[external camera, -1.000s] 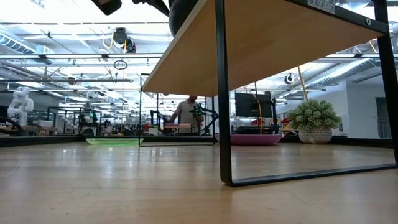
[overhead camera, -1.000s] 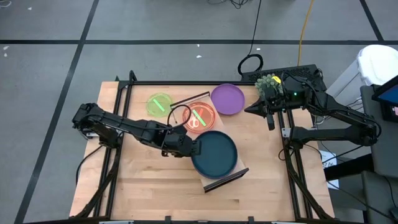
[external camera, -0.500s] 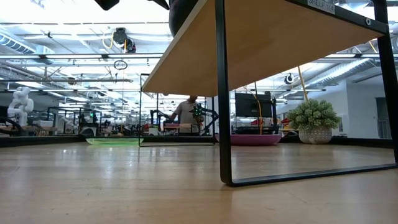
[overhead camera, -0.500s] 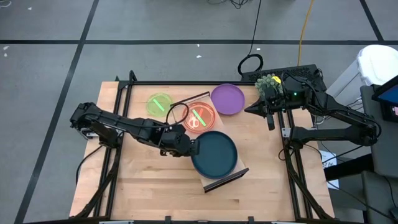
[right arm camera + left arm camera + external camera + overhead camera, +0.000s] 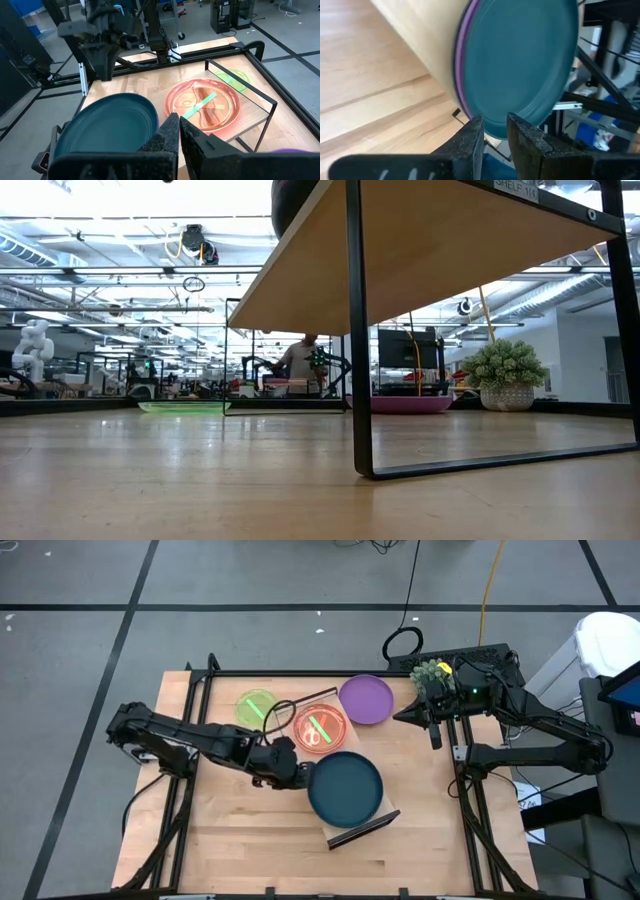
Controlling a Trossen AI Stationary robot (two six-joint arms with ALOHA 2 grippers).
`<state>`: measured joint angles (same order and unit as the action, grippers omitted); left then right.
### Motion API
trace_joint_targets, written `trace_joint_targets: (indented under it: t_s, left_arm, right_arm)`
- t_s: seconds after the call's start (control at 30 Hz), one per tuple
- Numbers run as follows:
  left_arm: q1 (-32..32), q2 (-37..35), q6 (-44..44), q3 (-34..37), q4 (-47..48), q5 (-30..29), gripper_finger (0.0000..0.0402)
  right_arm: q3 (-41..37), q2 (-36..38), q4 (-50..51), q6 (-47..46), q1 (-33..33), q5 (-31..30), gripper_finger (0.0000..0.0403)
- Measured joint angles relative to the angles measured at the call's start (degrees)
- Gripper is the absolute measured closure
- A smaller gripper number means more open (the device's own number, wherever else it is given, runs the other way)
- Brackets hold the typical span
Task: Place and stack plates onto a shelf
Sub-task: Stack the black plate on top of the purple plate on the shelf
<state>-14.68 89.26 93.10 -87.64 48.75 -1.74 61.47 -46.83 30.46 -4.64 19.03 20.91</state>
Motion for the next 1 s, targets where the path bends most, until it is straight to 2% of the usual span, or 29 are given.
trace_joint_targets:
  t_s: [0.17,0.43,0.53,1.0]
  left_arm:
    - [1.08,-2.39,-7.63,-0.03,-0.94,-0.71,0.0313]
    - [1.35,0.9,-36.85,-0.04,-11.94,-1.33,0.0314]
    - [2.1,2.83,-43.94,0.01,-12.49,-1.36,0.0314]
    - [8.52,4.43,-52.63,0.05,-8.04,-2.07,0.0314]
  right_arm:
    - [0.0,0.0,-0.14,0.9,0.0,-0.04,0.0403]
    - [0.0,-0.02,-0.17,1.07,0.0,-0.02,0.0403]
    - [0.02,-0.02,-0.16,1.07,0.0,-0.01,0.0403]
    - [0.02,-0.02,-0.17,1.05,0.0,0.02,0.0403]
